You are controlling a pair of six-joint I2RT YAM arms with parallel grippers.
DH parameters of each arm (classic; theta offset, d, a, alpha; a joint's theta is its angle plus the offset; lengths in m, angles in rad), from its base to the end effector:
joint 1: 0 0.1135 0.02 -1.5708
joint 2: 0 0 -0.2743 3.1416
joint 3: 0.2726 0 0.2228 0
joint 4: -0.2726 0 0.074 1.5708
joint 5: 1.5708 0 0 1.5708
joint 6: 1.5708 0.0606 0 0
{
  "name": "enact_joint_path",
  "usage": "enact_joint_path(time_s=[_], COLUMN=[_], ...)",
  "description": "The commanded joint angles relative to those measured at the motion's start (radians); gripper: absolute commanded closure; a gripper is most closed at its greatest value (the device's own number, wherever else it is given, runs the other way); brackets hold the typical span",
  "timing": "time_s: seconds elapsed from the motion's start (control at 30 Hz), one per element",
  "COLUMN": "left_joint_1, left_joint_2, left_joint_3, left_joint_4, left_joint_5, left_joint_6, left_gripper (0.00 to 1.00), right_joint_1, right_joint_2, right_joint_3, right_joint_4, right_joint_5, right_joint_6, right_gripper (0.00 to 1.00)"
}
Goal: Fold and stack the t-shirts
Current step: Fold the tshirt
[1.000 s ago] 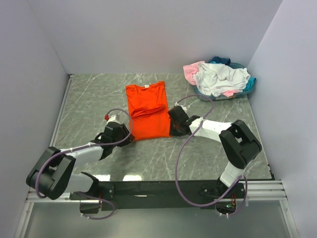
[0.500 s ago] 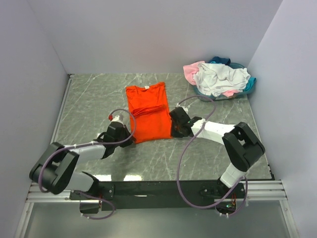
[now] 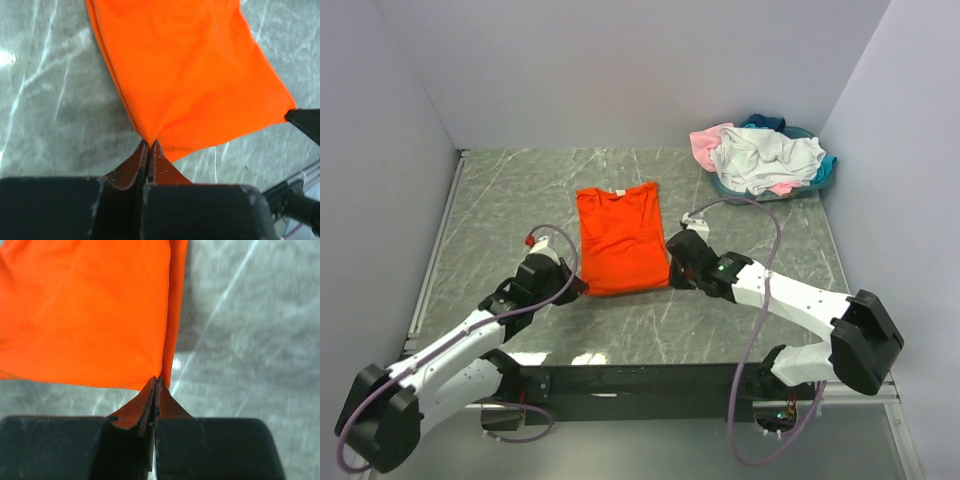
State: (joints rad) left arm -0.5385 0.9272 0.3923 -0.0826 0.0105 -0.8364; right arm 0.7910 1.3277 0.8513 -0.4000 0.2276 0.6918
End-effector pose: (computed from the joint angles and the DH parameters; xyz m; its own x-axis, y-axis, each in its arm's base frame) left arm 0.1545 -0.0930 0.1972 -0.7192 -0.4349 -0.5419 -0.0203 0.7927 -0.6092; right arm 0.1906 0.1733 0.2324 -0.7932 0.0817 -0.6034 -0.1106 0.9552 0.2747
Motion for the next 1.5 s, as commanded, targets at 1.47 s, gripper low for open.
enact_joint_path(time_s=[1.47], left_joint_1=[-0.054], left_joint_2=[-0.096], left_joint_3=[0.197], left_joint_4=[-0.011], left_joint_5=[-0.023], left_joint_6=[-0.009], left_gripper=[1.00], right_joint_1=[-0.021], right_joint_2=[-0.118], right_joint_3=[0.270], right_joint_4=[-0.172], right_joint_5=[0.182], right_joint_6=[-0.087], right_gripper=[1.00])
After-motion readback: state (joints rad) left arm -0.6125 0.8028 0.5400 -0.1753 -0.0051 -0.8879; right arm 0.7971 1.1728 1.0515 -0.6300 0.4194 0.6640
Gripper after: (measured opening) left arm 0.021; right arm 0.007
